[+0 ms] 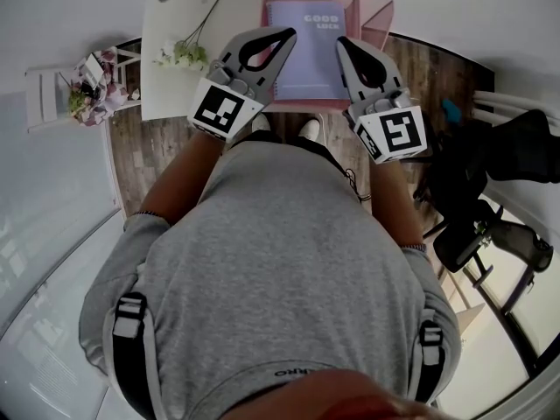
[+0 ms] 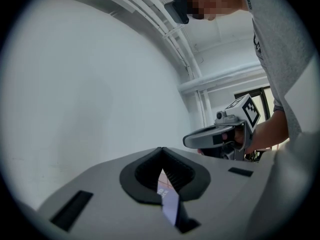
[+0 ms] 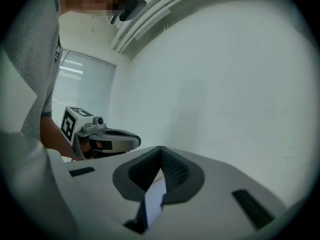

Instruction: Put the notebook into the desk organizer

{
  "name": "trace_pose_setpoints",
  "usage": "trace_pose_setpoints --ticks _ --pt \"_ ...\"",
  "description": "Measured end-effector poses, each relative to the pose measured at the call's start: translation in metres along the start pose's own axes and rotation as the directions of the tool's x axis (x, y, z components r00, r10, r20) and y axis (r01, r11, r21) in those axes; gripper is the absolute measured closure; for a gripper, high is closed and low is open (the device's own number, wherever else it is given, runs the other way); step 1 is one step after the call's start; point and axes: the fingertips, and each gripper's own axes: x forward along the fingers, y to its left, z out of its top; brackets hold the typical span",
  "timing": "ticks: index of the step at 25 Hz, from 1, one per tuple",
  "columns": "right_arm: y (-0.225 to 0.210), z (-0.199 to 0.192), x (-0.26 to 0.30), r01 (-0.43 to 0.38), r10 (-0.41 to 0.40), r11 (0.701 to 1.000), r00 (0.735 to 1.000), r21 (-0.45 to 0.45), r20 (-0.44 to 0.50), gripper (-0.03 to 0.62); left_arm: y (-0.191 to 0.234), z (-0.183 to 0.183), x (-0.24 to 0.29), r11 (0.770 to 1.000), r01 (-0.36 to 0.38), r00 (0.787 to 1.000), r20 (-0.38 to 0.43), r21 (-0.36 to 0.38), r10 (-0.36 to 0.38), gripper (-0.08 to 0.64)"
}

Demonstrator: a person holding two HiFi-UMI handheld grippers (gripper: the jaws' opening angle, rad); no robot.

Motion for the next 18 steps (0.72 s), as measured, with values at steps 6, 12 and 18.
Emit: trace_pose_setpoints --ticks 6,12,18 --pt "0.000 0.012 -0.007 0.020 -0.019 1.000 0.998 -0.019 0.056 0.586 -0.003 0.009 -0.002 1.000 0.000 1.000 0.022 0.003 -0.001 0.541" --pt "-0.003 0.006 -0.010 0.033 -0.031 0.999 0.999 -0.041 0.042 0.586 -0.003 0.008 -0.005 1.000 -0.002 1.000 0.022 0.000 0.002 0.541" --pt "-0.005 0.001 -0.009 0.039 -0.038 0.998 0.999 -0.043 0.022 0.586 -0.002 0.004 -0.005 1.000 -0.006 1.000 0.011 0.000 0.006 0.541"
